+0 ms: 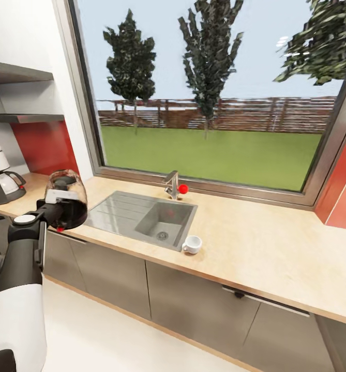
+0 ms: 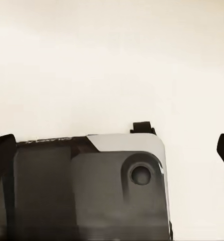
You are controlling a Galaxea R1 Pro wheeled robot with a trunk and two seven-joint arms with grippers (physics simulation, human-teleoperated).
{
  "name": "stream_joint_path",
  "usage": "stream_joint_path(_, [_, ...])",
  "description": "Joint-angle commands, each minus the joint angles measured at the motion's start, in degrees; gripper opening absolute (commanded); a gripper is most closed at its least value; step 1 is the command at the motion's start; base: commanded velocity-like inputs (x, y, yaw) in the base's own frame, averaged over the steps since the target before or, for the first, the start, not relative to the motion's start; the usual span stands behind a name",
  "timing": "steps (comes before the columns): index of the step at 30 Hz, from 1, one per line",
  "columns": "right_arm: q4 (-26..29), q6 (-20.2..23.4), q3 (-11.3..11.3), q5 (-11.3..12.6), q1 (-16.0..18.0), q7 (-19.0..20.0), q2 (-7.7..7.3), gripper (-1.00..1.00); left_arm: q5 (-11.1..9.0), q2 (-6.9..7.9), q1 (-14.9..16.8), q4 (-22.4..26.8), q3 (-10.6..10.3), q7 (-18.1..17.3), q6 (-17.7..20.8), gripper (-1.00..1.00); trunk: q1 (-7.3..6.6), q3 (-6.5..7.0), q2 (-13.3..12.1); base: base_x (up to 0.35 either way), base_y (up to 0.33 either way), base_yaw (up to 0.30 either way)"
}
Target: Set up a coffee station on the kitchen countertop: keep the coffee maker on the countertop, move the bottle of coffee from the kitchen shelf to the counter next to the coffee maker, place a paper coffee filter on top of the coffee maker, put the saucer next to the coffee maker with the coffee cup on the saucer, and place the electric kettle next to the coffee maker.
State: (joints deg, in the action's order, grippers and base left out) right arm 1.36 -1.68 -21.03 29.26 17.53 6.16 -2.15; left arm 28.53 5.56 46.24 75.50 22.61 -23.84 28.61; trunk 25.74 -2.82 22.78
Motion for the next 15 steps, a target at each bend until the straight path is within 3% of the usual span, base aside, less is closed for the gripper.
stream_joint_path(1, [-0.05,-0.17,-0.41,0.58,-1.66,0.25,-0.09,1.00,0.46,0.01,0.08,0.08,0.11,-0.53,0.10,-1.00,0.04,-0.11,0.14,0.000,0.000,0.000])
stream_joint_path(5, [-0.05,-0.17,-0.40,0.54,-4.73,0.28,-0.44,1.00,0.53,0.05,0.08,0.08,0.15,-0.54,0.12,-1.00,0.04,-0.14,0.14,0.000,0.000,0.042])
stream_joint_path(15, [0.04,-0.17,-0.57,0.44,-5.39,0.35,-0.23,1.00,0.48,-0.03,0.08,0.08,0.19,-0.08,0.13,-1.00,0.04,-0.45,0.14,0.030,0.004,0.233])
